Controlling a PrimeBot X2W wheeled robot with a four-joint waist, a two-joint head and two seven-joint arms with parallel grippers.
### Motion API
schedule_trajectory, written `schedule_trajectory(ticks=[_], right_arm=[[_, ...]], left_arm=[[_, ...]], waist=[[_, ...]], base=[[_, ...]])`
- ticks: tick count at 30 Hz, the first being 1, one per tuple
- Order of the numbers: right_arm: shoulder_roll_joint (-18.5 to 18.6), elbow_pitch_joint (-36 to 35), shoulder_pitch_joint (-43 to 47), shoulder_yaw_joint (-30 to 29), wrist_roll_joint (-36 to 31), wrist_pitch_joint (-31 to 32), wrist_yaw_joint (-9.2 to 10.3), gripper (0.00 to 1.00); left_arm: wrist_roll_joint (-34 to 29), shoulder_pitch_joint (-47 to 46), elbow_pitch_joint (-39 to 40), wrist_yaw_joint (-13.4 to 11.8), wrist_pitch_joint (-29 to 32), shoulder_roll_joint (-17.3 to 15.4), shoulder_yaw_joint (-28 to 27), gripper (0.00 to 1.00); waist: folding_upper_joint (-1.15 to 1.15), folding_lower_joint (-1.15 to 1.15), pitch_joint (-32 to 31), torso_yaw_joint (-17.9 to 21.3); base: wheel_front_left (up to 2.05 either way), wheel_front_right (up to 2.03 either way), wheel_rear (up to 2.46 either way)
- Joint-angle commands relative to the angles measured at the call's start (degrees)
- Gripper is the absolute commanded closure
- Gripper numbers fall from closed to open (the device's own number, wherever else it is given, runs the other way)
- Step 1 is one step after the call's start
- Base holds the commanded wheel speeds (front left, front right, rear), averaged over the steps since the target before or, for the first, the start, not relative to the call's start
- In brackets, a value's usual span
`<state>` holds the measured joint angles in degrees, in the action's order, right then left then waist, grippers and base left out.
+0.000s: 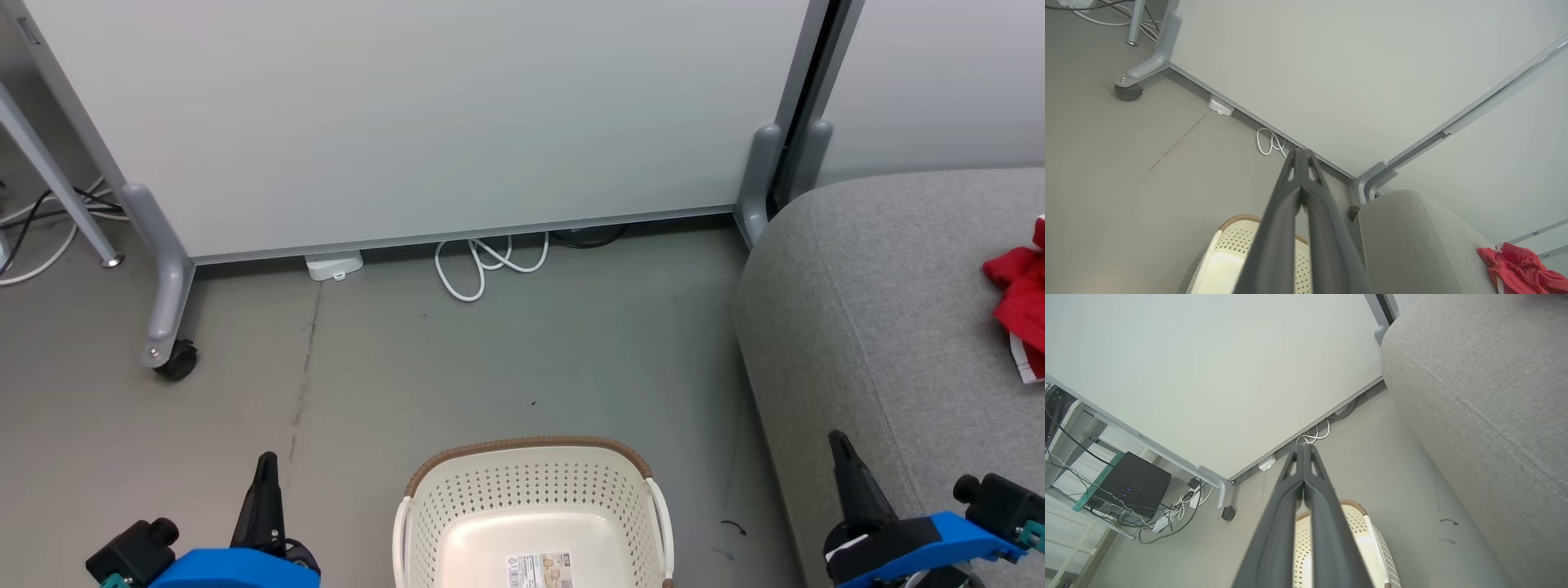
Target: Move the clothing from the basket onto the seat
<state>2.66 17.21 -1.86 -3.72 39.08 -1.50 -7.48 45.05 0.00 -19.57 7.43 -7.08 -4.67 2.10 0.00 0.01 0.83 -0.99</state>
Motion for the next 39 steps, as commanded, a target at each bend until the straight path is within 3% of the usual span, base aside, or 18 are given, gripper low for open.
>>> schedule_trajectory(ticks=[1, 39], right_arm=[[0.1, -1.0, -1.7, -0.2, 2.2, 0.3, -0.01, 1.00], [0.2, -2.2, -3.3, -1.6, 28.3, 4.3, -0.02, 1.00]], left_arm=[[1.8, -1.7, 1.0, 0.0, 0.5, -0.1, -0.7, 1.00], [25.1, -4.4, 3.5, 0.1, 7.2, 0.8, -4.8, 1.00]], waist=[[0.00, 0.00, 0.0, 0.0], [0.00, 0.00, -0.3, 0.4]], base=[[0.00, 0.00, 0.00], [0.00, 0.00, 0.00]])
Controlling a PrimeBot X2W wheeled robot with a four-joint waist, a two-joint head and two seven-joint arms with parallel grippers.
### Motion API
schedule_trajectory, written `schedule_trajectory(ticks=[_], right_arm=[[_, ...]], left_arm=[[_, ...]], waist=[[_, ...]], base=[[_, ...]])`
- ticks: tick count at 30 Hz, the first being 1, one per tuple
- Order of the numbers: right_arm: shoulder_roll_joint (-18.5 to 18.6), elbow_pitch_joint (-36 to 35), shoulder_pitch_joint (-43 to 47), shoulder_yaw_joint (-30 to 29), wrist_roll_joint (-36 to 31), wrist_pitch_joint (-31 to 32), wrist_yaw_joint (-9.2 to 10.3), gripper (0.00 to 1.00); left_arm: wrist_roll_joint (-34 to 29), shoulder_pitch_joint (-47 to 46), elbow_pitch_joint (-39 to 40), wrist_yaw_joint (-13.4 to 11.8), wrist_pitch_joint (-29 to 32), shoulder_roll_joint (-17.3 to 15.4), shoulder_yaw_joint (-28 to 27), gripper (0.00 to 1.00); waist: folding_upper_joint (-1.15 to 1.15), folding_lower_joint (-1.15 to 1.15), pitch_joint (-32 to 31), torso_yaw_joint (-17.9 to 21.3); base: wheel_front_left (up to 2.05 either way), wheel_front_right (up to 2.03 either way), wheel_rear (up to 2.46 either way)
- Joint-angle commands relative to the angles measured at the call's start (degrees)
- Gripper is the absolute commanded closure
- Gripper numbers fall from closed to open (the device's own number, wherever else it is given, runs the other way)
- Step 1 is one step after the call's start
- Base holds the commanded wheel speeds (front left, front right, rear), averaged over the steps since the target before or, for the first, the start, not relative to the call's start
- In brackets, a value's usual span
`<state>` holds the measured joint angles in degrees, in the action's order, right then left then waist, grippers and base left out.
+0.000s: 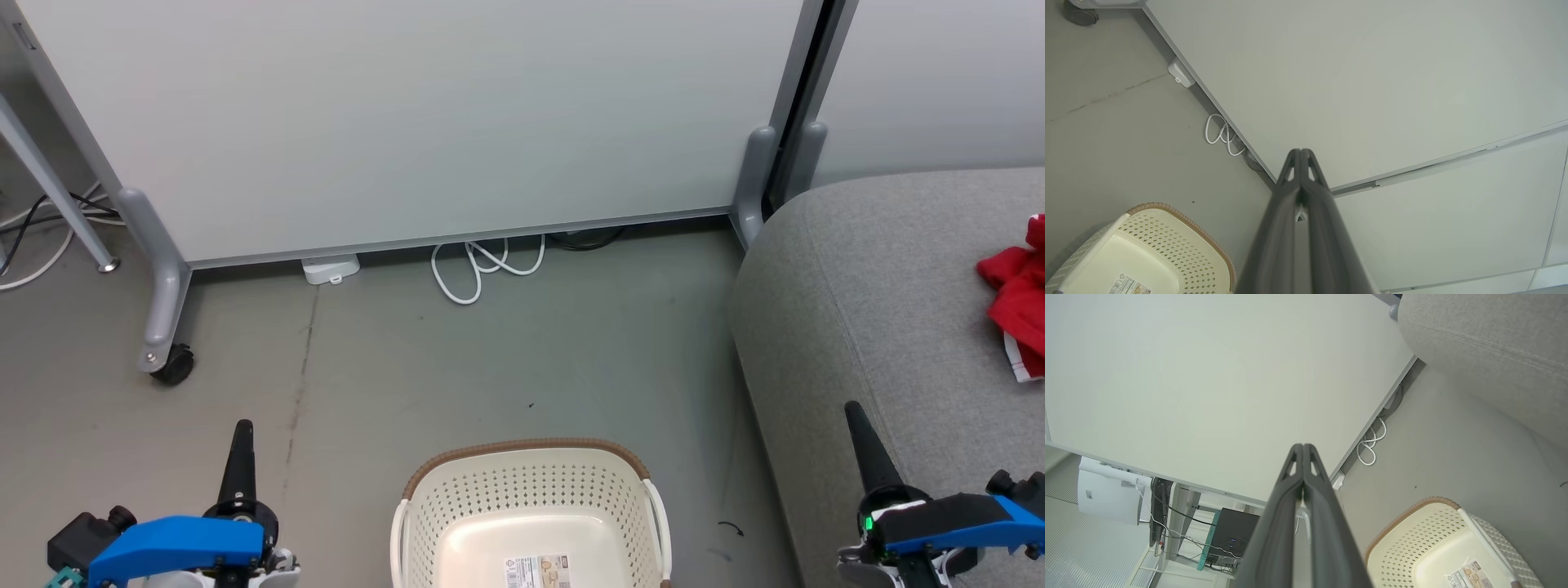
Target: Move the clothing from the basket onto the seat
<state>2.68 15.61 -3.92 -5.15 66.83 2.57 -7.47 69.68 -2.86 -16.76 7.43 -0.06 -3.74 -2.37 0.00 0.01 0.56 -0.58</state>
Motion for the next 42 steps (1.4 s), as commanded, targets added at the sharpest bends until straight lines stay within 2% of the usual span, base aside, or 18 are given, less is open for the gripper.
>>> schedule_trajectory(ticks=[1, 42], right_arm=[[0.2, -0.7, -1.3, -0.2, 1.1, 0.4, -0.03, 1.00], [0.3, -1.5, -2.4, -1.2, 20.8, 3.4, -0.04, 1.00]], left_arm=[[1.0, -1.6, 0.7, 0.1, 0.4, -0.1, -0.4, 1.00], [18.5, -3.3, 2.5, 0.1, 5.5, 0.6, -3.6, 1.00]], waist=[[0.00, 0.00, 0.0, 0.0], [0.00, -0.01, -0.3, 0.4]], base=[[0.00, 0.00, 0.00], [0.00, 0.00, 0.00]])
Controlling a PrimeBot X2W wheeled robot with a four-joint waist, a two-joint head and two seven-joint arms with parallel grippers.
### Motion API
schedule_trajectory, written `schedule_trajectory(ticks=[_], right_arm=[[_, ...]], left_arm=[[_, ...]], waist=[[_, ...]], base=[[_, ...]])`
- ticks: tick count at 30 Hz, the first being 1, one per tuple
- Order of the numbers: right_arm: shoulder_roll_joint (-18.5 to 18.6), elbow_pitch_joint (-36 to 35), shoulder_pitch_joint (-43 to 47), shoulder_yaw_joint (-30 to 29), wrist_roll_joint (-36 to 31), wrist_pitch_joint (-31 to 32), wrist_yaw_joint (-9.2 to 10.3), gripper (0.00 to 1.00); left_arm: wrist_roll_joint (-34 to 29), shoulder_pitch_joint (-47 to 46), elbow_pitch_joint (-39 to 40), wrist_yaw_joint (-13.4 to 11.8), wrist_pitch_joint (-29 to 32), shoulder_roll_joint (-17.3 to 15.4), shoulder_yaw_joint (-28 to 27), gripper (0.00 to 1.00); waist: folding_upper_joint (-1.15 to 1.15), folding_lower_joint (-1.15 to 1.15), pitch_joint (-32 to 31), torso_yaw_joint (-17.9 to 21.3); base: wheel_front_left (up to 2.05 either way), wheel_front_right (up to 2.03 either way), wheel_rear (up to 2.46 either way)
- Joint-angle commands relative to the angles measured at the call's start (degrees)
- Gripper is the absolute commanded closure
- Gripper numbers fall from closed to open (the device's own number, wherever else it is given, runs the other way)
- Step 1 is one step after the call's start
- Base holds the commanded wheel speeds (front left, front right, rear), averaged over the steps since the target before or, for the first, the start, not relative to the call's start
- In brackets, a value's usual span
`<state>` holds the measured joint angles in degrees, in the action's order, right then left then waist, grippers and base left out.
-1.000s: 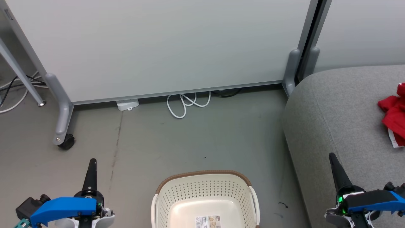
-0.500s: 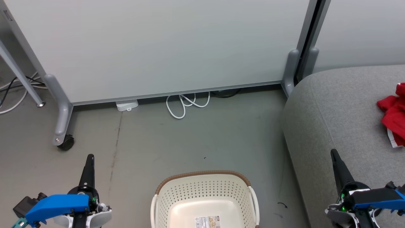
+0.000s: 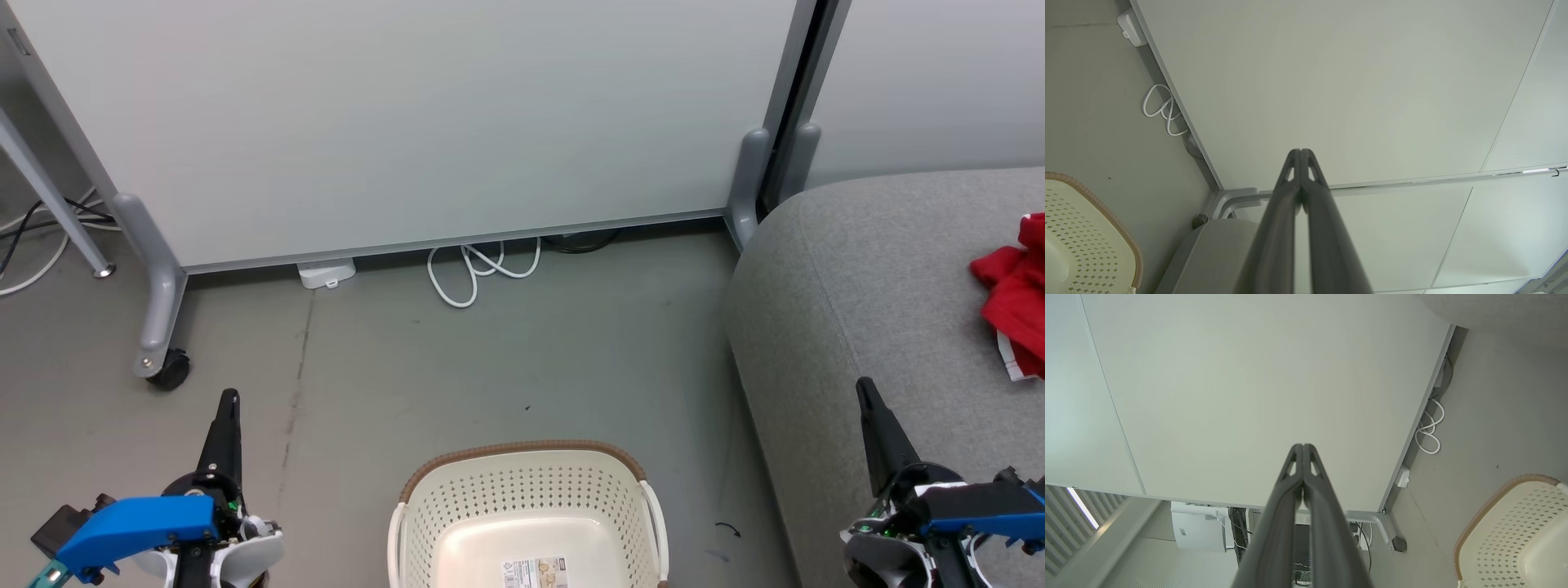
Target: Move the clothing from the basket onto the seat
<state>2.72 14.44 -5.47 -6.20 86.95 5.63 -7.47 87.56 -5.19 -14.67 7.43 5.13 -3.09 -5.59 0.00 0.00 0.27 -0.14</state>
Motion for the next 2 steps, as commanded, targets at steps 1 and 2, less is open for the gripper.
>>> schedule_trajectory(ticks=[1, 2], right_arm=[[0.3, -0.4, -0.8, -0.2, 1.1, 0.3, -0.04, 1.00], [0.3, -0.4, -0.8, -0.2, 1.5, 0.4, -0.04, 1.00]], left_arm=[[1.0, -1.1, 0.4, 0.1, 0.4, 0.0, -0.4, 1.00], [1.4, -1.1, 0.5, 0.1, 0.5, 0.0, -0.5, 1.00]], waist=[[0.00, 0.00, 0.0, 0.0], [0.00, 0.00, 0.0, 0.0]], base=[[0.00, 0.00, 0.00], [0.00, 0.00, 0.00]])
